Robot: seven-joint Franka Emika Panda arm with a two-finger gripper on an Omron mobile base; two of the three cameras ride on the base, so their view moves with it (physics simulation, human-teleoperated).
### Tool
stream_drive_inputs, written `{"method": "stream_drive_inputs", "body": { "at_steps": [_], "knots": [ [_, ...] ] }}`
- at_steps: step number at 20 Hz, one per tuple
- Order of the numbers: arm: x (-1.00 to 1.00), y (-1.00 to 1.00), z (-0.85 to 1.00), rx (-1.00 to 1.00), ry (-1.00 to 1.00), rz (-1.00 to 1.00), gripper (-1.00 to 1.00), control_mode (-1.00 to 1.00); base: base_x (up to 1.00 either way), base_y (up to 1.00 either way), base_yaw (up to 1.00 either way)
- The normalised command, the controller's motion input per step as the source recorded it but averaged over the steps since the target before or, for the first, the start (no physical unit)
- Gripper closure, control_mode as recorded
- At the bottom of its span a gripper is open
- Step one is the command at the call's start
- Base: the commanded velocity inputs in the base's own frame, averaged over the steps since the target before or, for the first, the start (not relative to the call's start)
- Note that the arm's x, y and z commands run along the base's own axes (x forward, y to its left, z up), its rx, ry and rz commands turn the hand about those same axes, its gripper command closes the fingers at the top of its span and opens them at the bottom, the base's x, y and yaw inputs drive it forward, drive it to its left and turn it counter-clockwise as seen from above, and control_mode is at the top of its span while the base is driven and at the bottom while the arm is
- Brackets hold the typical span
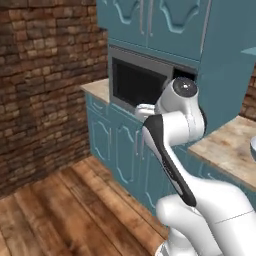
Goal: Pick the cheese from the fridge and the cheese grater from the cabinet and place them next to the salad bowl.
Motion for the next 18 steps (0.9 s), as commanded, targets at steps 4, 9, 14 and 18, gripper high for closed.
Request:
{"method": "stream_drive_inputs", "body": {
  "at_steps": [4,9,14,18],
  "knots": [
    [0.00,0.00,0.00,0.00,0.00,0.00,1.00,1.00,0.31,0.25,-0.68],
    [0.00,0.00,0.00,0.00,0.00,0.00,1.00,1.00,0.32,0.27,-0.68],
    [0.00,0.00,0.00,0.00,0.00,0.00,1.00,1.00,0.48,0.09,-0.49],
    [0.00,0.00,0.00,0.00,0.00,0.00,1.00,1.00,0.37,-0.09,-0.51]
  ]
}}
